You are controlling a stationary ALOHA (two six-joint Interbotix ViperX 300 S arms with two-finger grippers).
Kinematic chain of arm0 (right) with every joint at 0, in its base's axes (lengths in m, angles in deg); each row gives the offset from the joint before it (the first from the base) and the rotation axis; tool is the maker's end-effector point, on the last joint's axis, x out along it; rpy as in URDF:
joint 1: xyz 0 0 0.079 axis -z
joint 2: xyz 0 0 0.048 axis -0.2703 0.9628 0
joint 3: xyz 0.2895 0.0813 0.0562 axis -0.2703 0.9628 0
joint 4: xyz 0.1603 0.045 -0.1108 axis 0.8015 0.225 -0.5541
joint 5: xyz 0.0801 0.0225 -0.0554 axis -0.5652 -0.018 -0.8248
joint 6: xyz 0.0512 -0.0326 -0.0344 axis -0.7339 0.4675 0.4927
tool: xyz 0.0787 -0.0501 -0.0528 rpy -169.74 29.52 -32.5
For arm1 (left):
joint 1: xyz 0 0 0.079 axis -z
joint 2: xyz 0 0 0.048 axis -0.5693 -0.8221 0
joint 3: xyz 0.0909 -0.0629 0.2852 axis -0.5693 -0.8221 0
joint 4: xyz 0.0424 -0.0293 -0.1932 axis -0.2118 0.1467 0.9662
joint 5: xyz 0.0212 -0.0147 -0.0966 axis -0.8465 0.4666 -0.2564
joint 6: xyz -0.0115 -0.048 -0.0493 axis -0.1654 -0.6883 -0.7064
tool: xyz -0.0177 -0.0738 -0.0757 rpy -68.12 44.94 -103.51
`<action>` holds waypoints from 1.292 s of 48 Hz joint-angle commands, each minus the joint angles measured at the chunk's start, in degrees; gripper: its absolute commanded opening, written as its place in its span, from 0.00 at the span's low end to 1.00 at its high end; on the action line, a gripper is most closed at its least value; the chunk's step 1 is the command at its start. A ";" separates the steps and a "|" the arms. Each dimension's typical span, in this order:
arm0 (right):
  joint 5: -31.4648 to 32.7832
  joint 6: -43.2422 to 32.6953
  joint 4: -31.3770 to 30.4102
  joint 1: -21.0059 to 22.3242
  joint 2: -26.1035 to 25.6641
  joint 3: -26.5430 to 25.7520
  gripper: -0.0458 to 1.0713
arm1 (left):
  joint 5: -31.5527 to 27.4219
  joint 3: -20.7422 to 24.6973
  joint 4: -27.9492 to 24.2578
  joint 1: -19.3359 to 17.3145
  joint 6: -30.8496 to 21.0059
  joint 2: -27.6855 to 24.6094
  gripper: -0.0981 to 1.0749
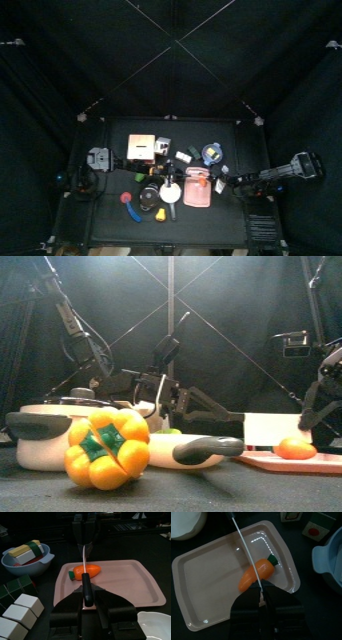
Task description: Cut carrot
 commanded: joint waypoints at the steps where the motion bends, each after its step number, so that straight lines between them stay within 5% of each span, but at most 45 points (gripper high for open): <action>1: 0.26 -0.26 0.35 0.88 0.70 0.00 0.30 | 0.18 0.26 -0.26 0.53 -0.09 0.97 0.56; 62: -0.35 -0.35 1.58 1.49 5.27 -0.79 0.30 | 0.00 0.26 -0.18 0.18 -3.16 -0.62 0.56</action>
